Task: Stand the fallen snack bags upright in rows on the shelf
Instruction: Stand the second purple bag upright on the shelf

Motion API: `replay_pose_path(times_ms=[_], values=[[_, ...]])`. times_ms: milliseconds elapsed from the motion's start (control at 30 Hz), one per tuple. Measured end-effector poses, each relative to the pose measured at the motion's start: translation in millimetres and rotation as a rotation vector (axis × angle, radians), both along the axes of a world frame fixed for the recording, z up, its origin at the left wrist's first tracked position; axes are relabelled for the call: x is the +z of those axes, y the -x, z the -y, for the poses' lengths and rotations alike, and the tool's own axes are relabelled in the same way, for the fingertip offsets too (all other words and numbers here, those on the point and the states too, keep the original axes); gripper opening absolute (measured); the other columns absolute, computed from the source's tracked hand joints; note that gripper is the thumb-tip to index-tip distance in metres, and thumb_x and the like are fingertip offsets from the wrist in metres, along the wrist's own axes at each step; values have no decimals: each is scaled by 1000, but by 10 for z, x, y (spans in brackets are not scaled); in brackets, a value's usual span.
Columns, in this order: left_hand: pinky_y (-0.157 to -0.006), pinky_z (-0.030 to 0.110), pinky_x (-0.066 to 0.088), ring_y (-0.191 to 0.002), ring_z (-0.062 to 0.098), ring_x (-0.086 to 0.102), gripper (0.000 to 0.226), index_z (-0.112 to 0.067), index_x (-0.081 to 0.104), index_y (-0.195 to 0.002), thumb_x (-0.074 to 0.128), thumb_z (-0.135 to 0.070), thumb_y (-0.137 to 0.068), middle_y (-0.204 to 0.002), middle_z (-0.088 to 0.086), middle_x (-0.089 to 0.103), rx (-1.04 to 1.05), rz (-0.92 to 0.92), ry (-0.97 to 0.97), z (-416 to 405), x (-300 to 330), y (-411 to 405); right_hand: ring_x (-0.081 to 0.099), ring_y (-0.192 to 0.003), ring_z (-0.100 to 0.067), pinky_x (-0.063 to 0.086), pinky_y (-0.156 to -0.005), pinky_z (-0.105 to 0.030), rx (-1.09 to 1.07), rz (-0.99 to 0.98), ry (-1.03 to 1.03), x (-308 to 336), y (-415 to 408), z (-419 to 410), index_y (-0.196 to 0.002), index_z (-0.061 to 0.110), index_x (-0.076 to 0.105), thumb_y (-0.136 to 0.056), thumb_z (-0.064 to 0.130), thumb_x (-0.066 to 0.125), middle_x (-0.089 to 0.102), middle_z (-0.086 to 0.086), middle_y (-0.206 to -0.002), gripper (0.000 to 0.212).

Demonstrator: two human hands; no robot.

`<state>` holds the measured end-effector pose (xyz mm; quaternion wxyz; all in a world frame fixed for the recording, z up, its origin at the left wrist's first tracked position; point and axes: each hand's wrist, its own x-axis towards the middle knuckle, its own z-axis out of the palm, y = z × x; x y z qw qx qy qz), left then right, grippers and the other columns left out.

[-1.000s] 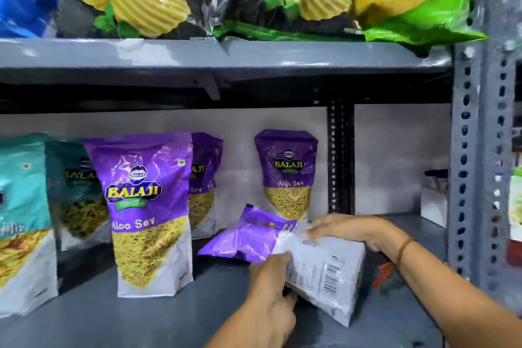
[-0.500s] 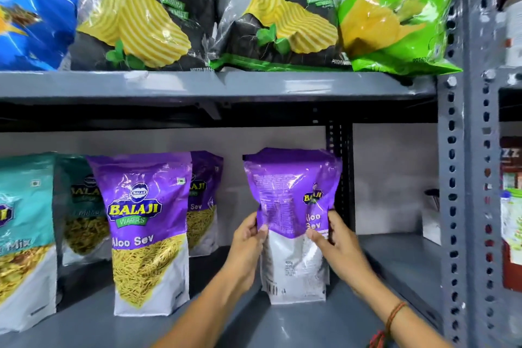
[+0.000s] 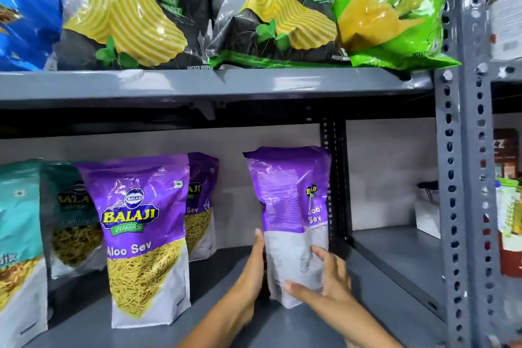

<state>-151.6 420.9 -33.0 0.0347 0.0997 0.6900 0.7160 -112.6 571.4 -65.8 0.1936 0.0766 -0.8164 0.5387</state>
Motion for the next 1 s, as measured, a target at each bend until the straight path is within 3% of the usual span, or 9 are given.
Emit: replay_pose_path(times_ms=[67, 200, 300, 433, 533, 633, 767, 900, 1000], values=[[-81, 23, 55, -89, 13, 73, 69, -28, 74, -99, 20, -70, -90, -94, -7, 77, 89, -57, 34, -66, -26, -45, 31, -125, 0, 30, -105, -22, 77, 18, 60, 57, 33, -54, -127, 45, 33, -59, 51, 85, 28, 13, -126, 86], [-66, 25, 44, -66, 12, 54, 41, -23, 62, -81, 36, -51, -98, -75, -3, 59, 89, -99, 51, -156, -121, -143, 65, -103, 3, 54, -72, -17, 226, 125, 249, 203, 137, -206, -120, 36, 41, -38, 57, 88, 57, 8, -127, 96], [-73, 24, 43, -69, 9, 54, 13, -28, 60, -80, 62, -37, -90, -80, -5, 57, 182, -230, 79, -115, -185, -66, 56, -119, -12, 50, -102, -36, 93, 53, 230, 198, 233, -290, -124, 26, 42, -43, 46, 93, 55, 2, -129, 98], [-98, 23, 37, -114, 7, 48, 70, -29, 46, -121, 83, -45, -64, -123, -12, 46, 253, -266, 93, 31, -102, 95, 73, -95, -6, 56, -74, -12, 176, 35, 288, 193, 326, -453, -122, 11, 56, -73, 8, 82, 74, -8, -116, 55], [-94, 20, 36, -118, 6, 50, 109, -24, 25, -147, 85, -38, -57, -133, -14, 47, 32, -104, 59, 96, -72, 182, 69, -89, -11, 53, -69, -8, 130, 8, 336, 190, 392, -523, -123, 6, 56, -92, -7, 57, 69, -18, -118, 34], [-80, 16, 51, -109, 8, 68, 95, -20, 42, -137, 89, -31, -55, -124, -7, 68, -53, -79, 65, 54, -196, 251, 73, -85, -3, 54, -67, -11, 215, 79, 340, 156, 399, -504, -120, 17, 57, -94, 4, 58, 75, -1, -105, 29], [-77, 19, 57, -93, 5, 75, 76, -18, 58, -119, 93, -21, -52, -105, -6, 77, 18, -113, 31, 3, -305, 290, 67, -112, -24, 50, -101, -43, 257, 118, 312, 151, 443, -517, -126, 18, 53, -93, 7, 60, 71, -8, -119, 35], [-58, 9, 53, -71, -4, 75, 57, -20, 60, -105, 90, -5, -60, -79, -14, 79, 31, -131, 45, 63, -286, 347, 63, -96, 0, 53, -73, -12, 268, 150, 273, 188, 511, -579, -131, 27, 40, -92, 10, 63, 64, 7, -115, 48], [-68, 12, 56, -88, 1, 75, 67, -23, 57, -114, 91, -9, -59, -96, -11, 80, -50, -128, 98, 118, -213, 352, 61, -113, -7, 50, -98, -23, 289, 181, 185, 179, 523, -612, -134, 25, 41, -84, 9, 74, 62, 6, -126, 62]])
